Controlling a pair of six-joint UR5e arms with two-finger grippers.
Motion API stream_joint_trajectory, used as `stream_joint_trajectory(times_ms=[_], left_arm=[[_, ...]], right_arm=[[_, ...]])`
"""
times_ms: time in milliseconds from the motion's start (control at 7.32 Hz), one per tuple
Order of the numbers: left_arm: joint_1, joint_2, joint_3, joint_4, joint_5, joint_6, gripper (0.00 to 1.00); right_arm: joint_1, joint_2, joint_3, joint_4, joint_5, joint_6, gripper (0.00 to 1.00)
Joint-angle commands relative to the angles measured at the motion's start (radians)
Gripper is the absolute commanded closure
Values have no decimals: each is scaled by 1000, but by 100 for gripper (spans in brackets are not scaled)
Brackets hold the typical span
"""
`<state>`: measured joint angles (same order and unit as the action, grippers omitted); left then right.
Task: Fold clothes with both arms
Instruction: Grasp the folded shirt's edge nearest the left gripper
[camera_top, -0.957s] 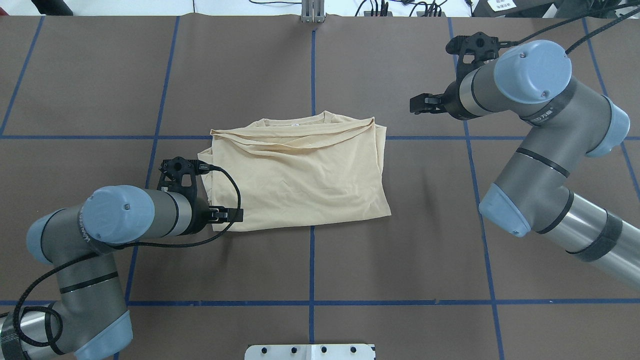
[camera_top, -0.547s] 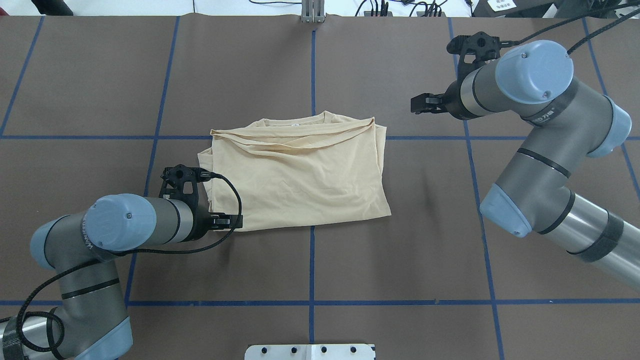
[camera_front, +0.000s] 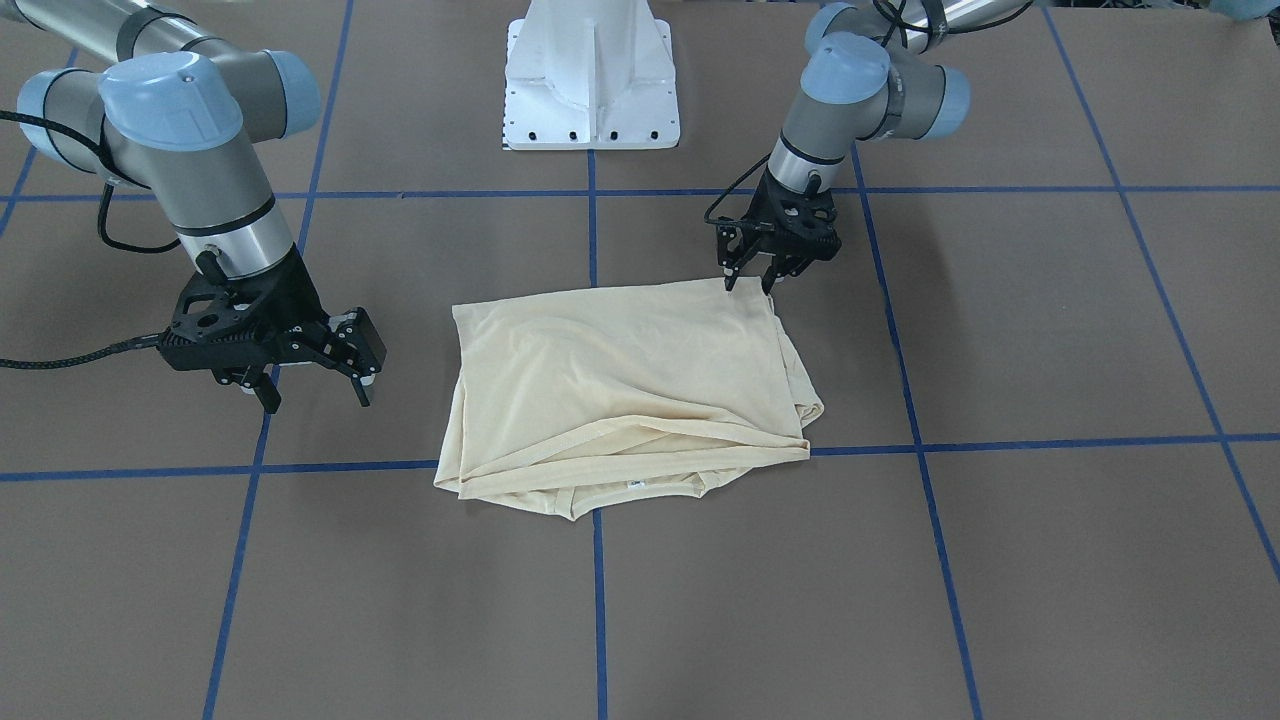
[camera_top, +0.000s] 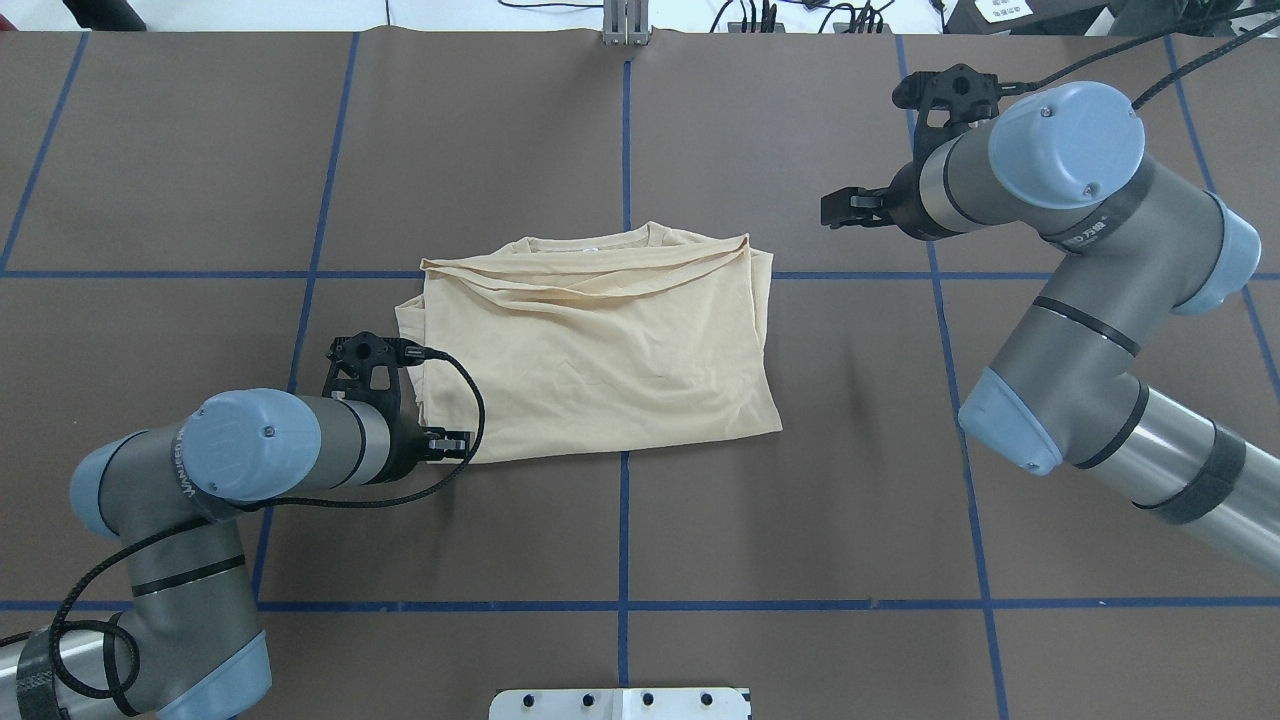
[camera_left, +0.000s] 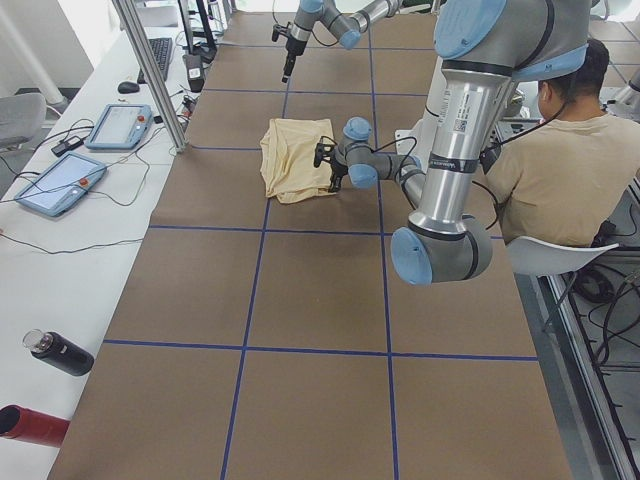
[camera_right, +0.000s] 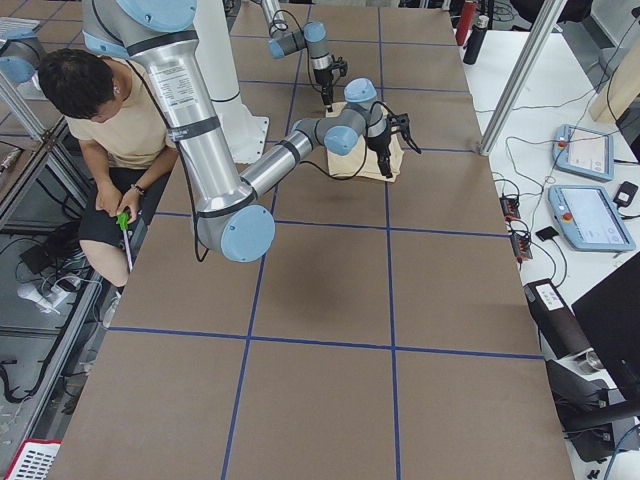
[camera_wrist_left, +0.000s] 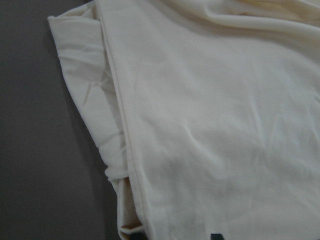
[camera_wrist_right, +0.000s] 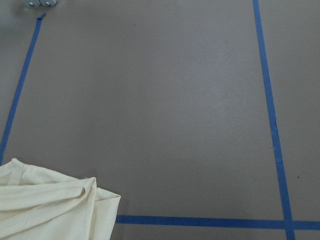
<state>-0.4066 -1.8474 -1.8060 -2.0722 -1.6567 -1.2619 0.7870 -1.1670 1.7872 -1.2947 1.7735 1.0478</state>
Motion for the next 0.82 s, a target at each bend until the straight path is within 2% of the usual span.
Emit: stream_joint_trajectory(times_ms=[0, 273, 410, 683], left_arm=[[0, 0, 1, 1, 0, 4, 100], [-14, 7, -12, 9, 2, 10, 100], [-40, 7, -6, 12, 5, 89, 100], [-188, -1, 61, 12, 3, 276, 100]], right_arm=[[0, 1, -2, 0, 0, 0, 0], [0, 3, -3, 0, 0, 0, 0], [0, 3, -5, 0, 0, 0, 0], [-2, 7, -8, 0, 0, 6, 0]])
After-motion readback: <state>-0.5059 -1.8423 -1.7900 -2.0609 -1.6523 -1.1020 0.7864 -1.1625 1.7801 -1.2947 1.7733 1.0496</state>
